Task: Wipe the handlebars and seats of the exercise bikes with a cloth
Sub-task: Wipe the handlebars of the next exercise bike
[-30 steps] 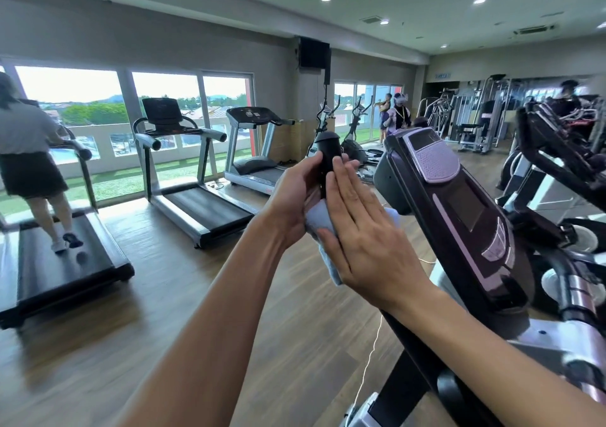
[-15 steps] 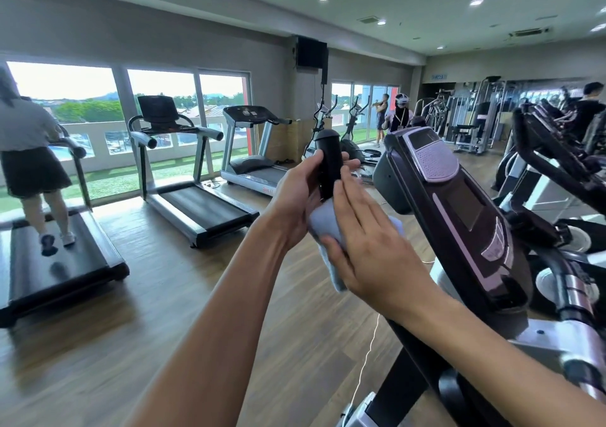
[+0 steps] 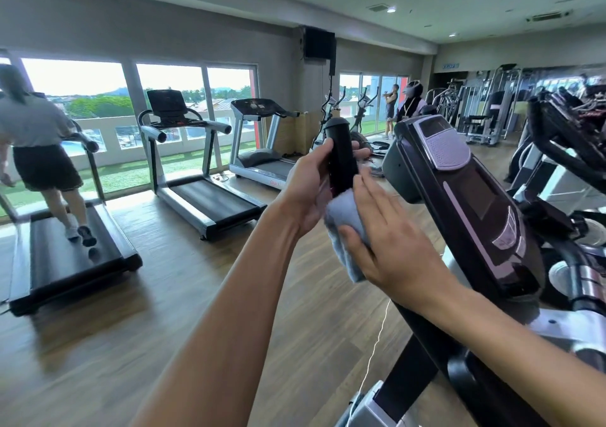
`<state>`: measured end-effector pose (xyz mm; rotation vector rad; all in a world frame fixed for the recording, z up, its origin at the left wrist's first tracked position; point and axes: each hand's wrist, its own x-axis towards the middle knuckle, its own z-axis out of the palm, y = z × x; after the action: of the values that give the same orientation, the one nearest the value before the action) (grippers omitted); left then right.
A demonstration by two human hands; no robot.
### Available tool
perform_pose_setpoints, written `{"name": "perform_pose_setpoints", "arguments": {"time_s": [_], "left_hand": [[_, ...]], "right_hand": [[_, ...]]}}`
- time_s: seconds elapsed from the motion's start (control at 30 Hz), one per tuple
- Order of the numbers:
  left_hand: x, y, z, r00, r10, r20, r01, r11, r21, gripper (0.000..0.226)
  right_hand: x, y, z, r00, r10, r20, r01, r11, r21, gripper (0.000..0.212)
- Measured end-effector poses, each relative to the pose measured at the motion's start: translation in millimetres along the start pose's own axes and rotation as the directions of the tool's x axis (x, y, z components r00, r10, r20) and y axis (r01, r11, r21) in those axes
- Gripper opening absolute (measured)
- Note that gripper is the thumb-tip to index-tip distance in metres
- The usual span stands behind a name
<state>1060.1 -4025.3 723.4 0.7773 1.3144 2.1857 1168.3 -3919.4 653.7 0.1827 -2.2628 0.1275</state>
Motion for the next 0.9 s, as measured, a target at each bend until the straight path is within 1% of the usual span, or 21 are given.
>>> {"name": "perform_pose_setpoints", "arguments": {"time_s": [0.03,0.1,0.17,0.23,0.27,0.3,0.37,0.43,0.5,0.57,0.6,0.67,0.73,0.8,0.9], "left_hand": [[0.0,-0.5,1.2,1.000,0.011,-0.008,-0.011,1.000,0.023,0.046],[-0.6,-1.2,2.3,0.999,0.027,-0.033,-0.026,0.999,0.037,0.047],[-2.1,-2.5,1.9,0.999,0.016,-0.050,-0.016,1.000,0.007,0.051],[-3.4,-2.0,0.8,0.998,0.000,-0.059,0.000,1.000,0.003,0.053],[-3.9,-1.4,1.0,0.999,-0.007,-0.051,0.007,1.000,0.002,0.053],[-4.5,-0.6,1.2,0.999,-0.009,-0.039,0.009,1.000,-0.002,0.052],[-4.3,0.1,1.8,1.000,0.002,-0.023,-0.001,1.000,0.003,0.048],[-3.5,-0.5,1.7,1.000,0.018,-0.021,-0.017,0.998,0.069,0.045],[-2.5,-2.2,2.3,0.999,0.036,-0.018,-0.033,0.992,0.120,0.046],[-3.3,-3.0,4.2,0.999,0.045,-0.030,-0.041,0.994,0.098,0.046],[-3.9,-3.1,5.1,0.998,0.044,-0.044,-0.041,0.997,0.059,0.045],[-4.9,-2.6,5.6,0.998,0.021,-0.065,-0.022,1.000,-0.005,0.048],[-5.6,-1.1,5.9,0.997,0.015,-0.070,-0.015,1.000,-0.004,0.049],[-6.1,-1.5,8.5,0.996,0.041,-0.074,-0.038,0.998,0.047,0.046],[-7.2,-1.7,8.3,0.994,0.085,-0.074,-0.073,0.986,0.152,0.046]], "right_hand": [[-7.0,2.2,-3.6,1.000,-0.013,0.026,0.013,1.000,-0.008,0.072],[-2.6,5.8,-4.9,0.999,-0.045,0.021,0.045,0.999,-0.017,0.071],[19.6,3.9,0.4,0.998,-0.052,-0.035,0.052,0.999,-0.015,0.068],[40.2,-2.8,7.8,0.994,-0.019,-0.107,0.020,1.000,0.006,0.066],[41.9,-4.7,10.6,0.993,0.006,-0.120,-0.004,1.000,0.024,0.066],[37.0,-4.8,10.3,0.994,0.025,-0.107,-0.021,0.999,0.039,0.067],[11.4,-2.6,2.1,0.999,0.043,-0.023,-0.042,0.997,0.062,0.071],[-20.4,1.4,-10.7,0.996,0.046,0.074,-0.051,0.995,0.080,0.074],[-33.8,7.4,-19.7,0.995,0.019,0.098,-0.026,0.997,0.071,0.074],[-18.2,8.7,-15.1,0.997,0.004,0.077,-0.010,0.997,0.081,0.073],[-2.0,6.1,-9.8,0.998,0.017,0.062,-0.023,0.994,0.103,0.073],[30.5,-2.1,0.2,0.997,0.071,0.003,-0.071,0.988,0.140,0.072],[37.8,-4.5,7.6,0.991,0.129,-0.033,-0.122,0.979,0.161,0.072],[13.2,-0.7,-3.0,0.990,0.126,0.065,-0.136,0.973,0.186,0.075],[-40.5,6.5,-41.1,0.964,0.026,0.264,-0.070,0.985,0.155,0.077]]}}
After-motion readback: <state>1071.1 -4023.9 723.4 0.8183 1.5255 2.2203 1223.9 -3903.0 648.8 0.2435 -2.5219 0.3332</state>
